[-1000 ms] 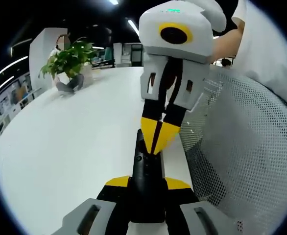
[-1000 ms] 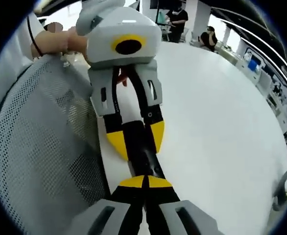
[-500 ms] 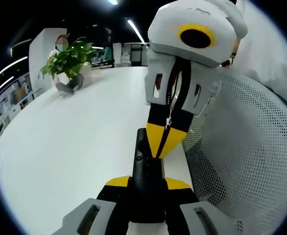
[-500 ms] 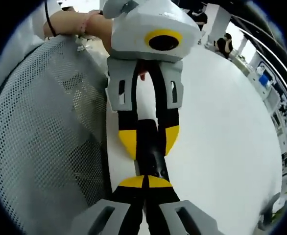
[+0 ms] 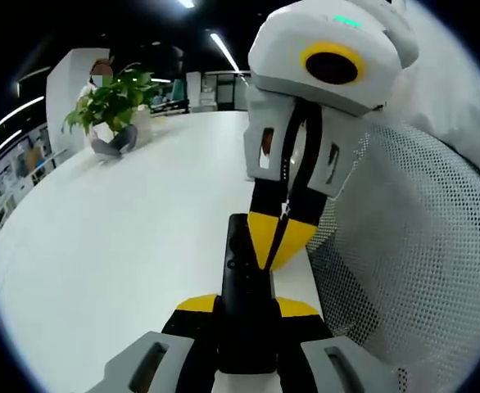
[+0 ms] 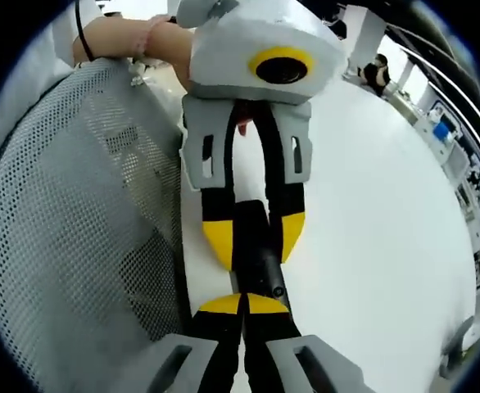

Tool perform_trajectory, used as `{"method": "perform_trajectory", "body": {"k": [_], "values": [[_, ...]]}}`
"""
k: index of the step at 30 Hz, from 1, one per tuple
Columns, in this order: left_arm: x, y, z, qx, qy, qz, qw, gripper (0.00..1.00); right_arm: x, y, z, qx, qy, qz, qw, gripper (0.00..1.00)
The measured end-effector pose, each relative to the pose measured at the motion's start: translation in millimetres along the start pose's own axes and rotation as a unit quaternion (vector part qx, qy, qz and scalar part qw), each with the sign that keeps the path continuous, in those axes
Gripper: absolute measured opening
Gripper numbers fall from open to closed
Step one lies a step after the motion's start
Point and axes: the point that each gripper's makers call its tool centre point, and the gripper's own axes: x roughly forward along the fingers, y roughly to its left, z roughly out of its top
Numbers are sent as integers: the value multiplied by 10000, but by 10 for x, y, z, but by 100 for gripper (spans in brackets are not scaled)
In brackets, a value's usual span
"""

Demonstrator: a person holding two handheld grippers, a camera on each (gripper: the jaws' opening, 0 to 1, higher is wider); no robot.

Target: Press the specified remote control buttons in sequence, fully releasing each button before pressing the next.

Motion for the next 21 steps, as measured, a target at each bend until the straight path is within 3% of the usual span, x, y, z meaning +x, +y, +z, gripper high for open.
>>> {"method": "perform_trajectory", "body": {"k": [3,9,15,21], "values": [[1,-7,4,-27,-19,5,10000,24,-36,-21,17,322,-133,-34,9994,0],[-1,-10,7,-1,-12,1,10000,24,-57,-162,30,325,-87,-144,9993,0],[0,-12,7,5,-4,10,10000,24,12,-118,17,251,68,46,9997,0],[7,-1,-1,-16,-26,-8,10000,24,1,-143,43,420,131,-15,9990,0]]}}
